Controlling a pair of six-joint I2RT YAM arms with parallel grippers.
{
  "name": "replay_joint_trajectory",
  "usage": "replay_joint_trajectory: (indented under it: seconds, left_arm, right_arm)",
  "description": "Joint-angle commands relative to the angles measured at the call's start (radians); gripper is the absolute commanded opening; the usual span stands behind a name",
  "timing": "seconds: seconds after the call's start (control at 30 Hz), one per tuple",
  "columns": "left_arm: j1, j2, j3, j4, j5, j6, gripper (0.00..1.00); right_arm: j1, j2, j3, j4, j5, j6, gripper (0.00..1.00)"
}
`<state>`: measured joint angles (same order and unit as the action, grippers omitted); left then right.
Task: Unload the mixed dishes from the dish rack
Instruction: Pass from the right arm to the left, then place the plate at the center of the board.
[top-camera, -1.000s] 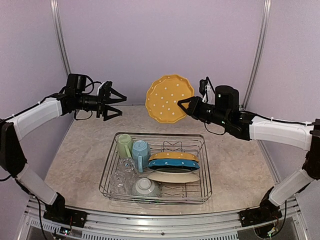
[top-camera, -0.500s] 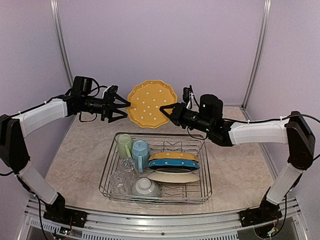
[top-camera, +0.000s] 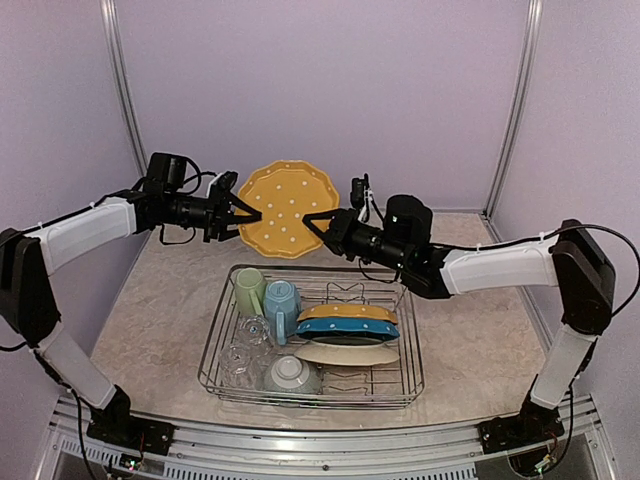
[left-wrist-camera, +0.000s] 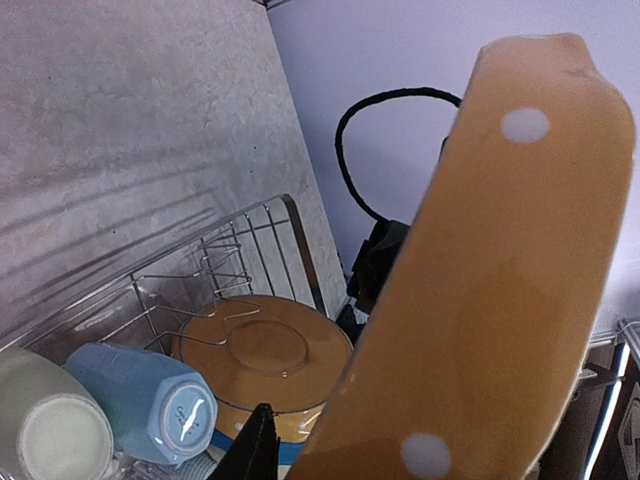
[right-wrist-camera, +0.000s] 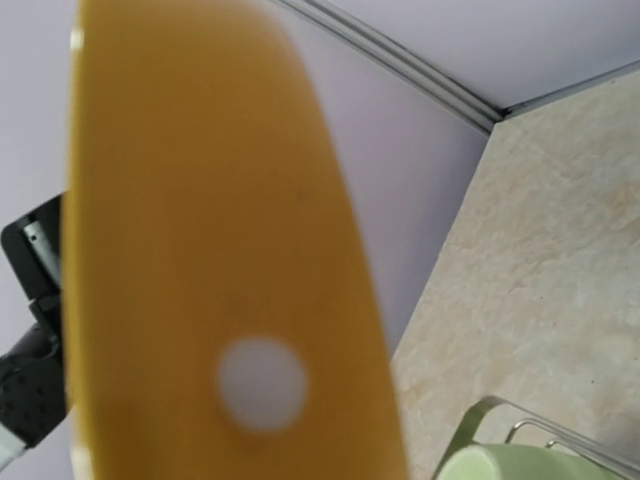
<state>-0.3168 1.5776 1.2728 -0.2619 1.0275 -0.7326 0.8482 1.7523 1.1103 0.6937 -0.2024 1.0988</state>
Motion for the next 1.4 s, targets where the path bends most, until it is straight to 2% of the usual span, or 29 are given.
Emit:
replay_joint_trajectory:
  seconds: [0.0, 0.2, 0.3, 0.37, 0.5, 0.57, 0.63, 0.7, 0.9, 1.13, 1.37]
  left_arm:
    - [-0.005, 0.004, 0.005, -0.008, -0.012, 0.022, 0.27]
    - [-0.003, -0.004, 0.010, -0.018, -0.016, 0.033, 0.01]
    - [0.003, 0.003, 0.017, -0.031, -0.018, 0.033, 0.00]
    - [0.010, 0.007, 0.020, -0.034, -0.018, 0.033, 0.00]
    - [0.039, 0.000, 0.022, -0.045, -0.032, 0.031, 0.00]
    - [0.067, -0.003, 0.023, -0.045, -0.036, 0.026, 0.00]
    - [0.100, -0.009, 0.023, -0.044, -0.033, 0.018, 0.00]
    - [0.137, -0.014, 0.019, -0.036, -0.028, 0.009, 0.00]
    - [0.246, -0.004, 0.040, -0.115, -0.099, 0.016, 0.00]
    - [0.400, 0.067, 0.044, -0.135, -0.125, -0.023, 0.00]
    - [0.441, 0.215, 0.102, -0.083, -0.079, -0.022, 0.00]
  right_arm:
    - [0.016, 0.012, 0.072, 0.213, -0.020, 0.034, 0.00]
    - [0.017, 0.031, 0.058, 0.220, -0.013, 0.043, 0.00]
    - [0.017, 0.023, 0.046, 0.192, 0.002, 0.027, 0.02]
    - [0.014, 0.014, 0.030, 0.175, 0.017, 0.016, 0.15]
    - [0.004, -0.018, -0.009, 0.143, 0.042, -0.009, 0.58]
    - [0.001, -0.035, -0.024, 0.101, 0.060, -0.019, 0.76]
    - [-0.004, -0.048, -0.037, 0.065, 0.075, -0.028, 0.90]
    - [-0.010, -0.056, -0.054, 0.051, 0.080, -0.029, 0.99]
    - [-0.028, -0.092, -0.092, 0.014, 0.089, -0.046, 1.00]
    - [-0.030, -0.180, -0.077, -0.175, 0.154, -0.167, 1.00]
    - [-0.029, -0.251, -0.066, -0.296, 0.230, -0.269, 1.00]
